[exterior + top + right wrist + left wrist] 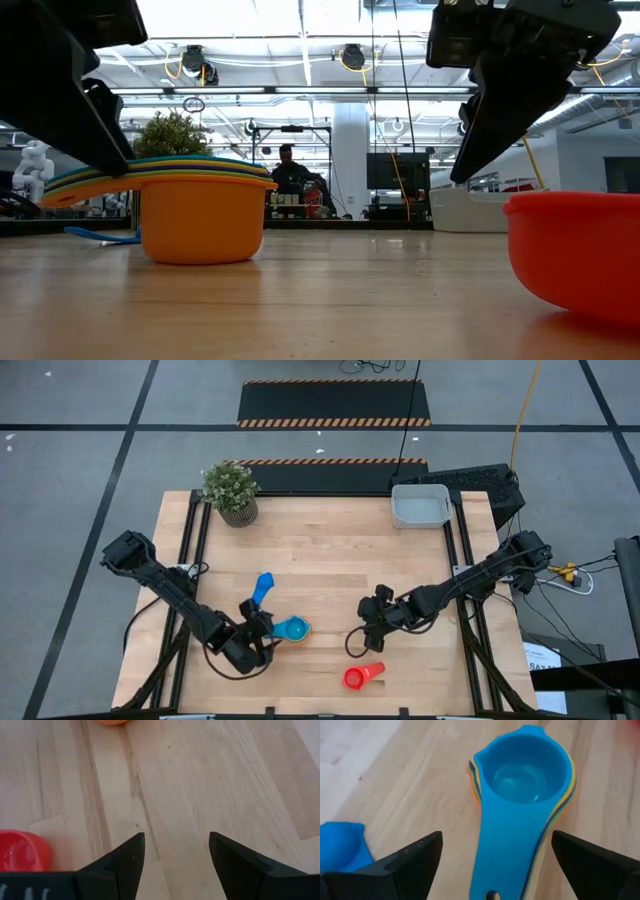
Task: Nest measuring cups in basket
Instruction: Adjust the stacked measuring cup on the table
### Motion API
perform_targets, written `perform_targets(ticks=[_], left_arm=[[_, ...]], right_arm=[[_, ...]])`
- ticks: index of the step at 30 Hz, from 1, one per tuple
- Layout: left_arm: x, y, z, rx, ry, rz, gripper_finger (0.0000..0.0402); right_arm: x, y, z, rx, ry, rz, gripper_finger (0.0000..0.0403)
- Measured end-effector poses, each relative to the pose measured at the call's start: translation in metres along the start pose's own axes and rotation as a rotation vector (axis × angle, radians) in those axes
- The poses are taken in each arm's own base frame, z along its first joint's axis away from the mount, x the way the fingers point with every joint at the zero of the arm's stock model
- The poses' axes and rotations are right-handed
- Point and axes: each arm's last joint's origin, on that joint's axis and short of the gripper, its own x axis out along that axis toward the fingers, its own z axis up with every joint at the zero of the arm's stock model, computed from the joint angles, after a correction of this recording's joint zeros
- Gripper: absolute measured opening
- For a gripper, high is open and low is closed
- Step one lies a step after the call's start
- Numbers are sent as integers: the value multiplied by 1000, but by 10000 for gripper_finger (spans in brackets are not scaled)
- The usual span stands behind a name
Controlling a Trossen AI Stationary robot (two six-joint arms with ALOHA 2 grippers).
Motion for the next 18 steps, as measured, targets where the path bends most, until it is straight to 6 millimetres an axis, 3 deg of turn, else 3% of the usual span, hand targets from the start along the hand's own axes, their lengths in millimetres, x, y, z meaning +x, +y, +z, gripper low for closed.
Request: perform_targets(ticks=[9, 18], left_arm=[[0, -1, -1, 1, 28, -22, 375], [0, -2, -3, -2, 81, -63, 293]], right_arm=[[0, 0, 0, -4, 2, -2, 212], [0, 0, 0, 5, 2, -2, 212]])
